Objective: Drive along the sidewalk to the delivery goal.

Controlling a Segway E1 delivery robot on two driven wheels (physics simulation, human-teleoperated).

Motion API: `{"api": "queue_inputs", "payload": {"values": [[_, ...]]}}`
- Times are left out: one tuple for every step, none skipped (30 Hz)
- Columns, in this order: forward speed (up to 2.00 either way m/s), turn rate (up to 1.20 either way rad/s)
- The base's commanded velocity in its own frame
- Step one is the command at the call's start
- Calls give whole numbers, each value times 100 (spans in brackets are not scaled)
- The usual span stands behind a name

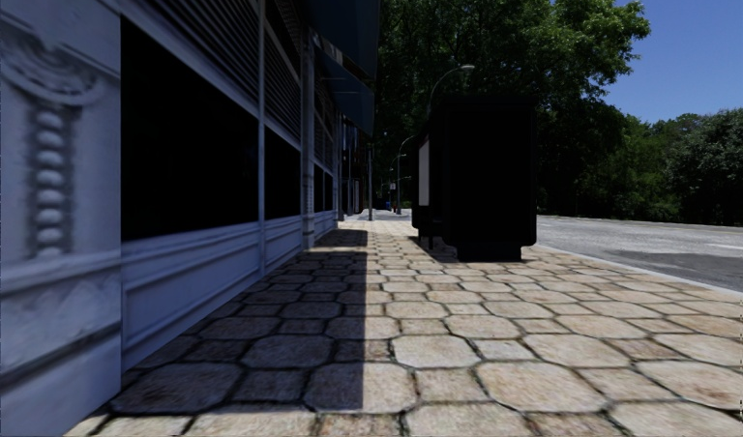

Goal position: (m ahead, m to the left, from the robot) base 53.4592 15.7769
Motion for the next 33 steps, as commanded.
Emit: {"api": "queue_inputs", "payload": {"values": [[198, 0], [198, 0], [198, 0], [198, 0], [198, 0], [198, 0], [198, 0], [198, 0], [198, 0], [198, 0], [198, 0], [198, 0], [198, 0], [198, 0], [198, 0], [198, 0], [198, 0], [198, 0], [198, 0], [198, 0], [198, 0], [198, 0], [198, 0], [198, 0], [198, 0], [198, 0], [198, 0], [198, 0], [198, 0], [198, 0], [198, 0], [198, 0], [198, 0]]}}
